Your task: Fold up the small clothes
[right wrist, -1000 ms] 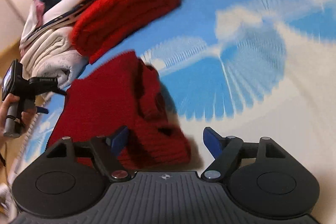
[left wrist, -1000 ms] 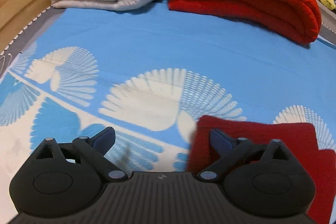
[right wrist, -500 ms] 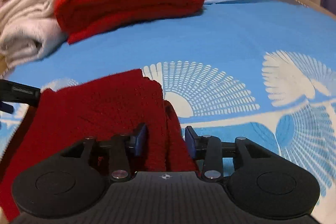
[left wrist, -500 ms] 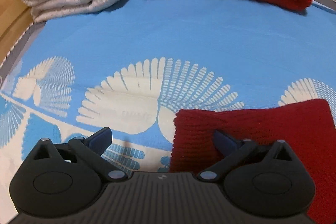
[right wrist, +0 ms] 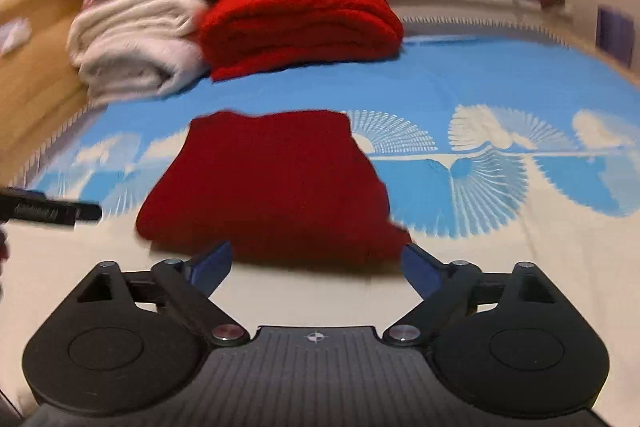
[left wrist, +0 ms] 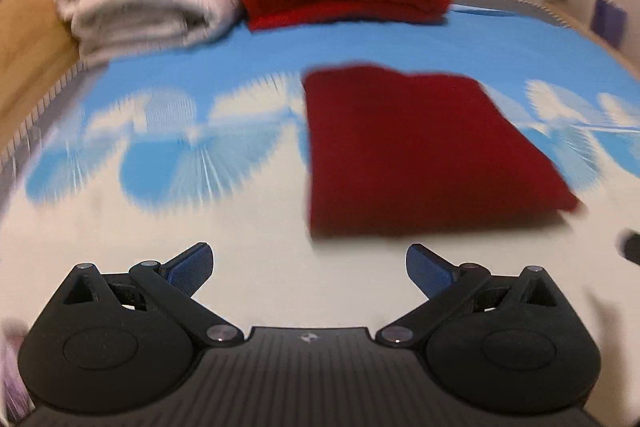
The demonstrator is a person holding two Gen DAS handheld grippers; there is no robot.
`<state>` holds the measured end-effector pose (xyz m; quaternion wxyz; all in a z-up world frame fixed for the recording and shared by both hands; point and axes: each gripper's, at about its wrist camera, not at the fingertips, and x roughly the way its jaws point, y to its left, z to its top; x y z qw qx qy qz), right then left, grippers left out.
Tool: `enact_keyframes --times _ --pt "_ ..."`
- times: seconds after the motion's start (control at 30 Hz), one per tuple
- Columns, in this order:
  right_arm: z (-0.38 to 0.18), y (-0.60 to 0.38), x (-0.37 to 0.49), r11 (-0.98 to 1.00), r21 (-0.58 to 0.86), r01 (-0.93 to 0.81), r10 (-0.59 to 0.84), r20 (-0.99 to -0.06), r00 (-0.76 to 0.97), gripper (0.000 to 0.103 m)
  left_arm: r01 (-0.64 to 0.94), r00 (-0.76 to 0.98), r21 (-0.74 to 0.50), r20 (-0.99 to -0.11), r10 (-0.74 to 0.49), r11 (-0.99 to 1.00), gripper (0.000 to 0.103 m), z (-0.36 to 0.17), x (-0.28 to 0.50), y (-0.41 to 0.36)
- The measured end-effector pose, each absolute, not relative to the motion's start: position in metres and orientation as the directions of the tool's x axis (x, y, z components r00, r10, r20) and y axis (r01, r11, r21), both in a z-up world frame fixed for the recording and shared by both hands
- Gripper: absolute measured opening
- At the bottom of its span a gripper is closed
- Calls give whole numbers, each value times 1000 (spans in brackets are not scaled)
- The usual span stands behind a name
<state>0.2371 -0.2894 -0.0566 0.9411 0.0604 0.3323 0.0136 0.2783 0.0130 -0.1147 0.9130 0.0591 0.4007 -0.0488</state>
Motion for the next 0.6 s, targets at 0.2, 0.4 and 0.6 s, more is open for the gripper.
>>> enact_keyframes --times 0.2,0.4,0.6 --pt "-52 -250 172 986 93 136 -63 -548 834 96 60 691 -27 -720 -62 998 103 -131 222 17" --pt "-94 -243 172 978 71 198 -118 -592 798 96 47 724 83 -689 24 995 103 -163 220 10" --pt "-106 -247 187 975 52 218 -143 -604 784 96 106 731 66 -682 -33 992 103 -165 231 1"
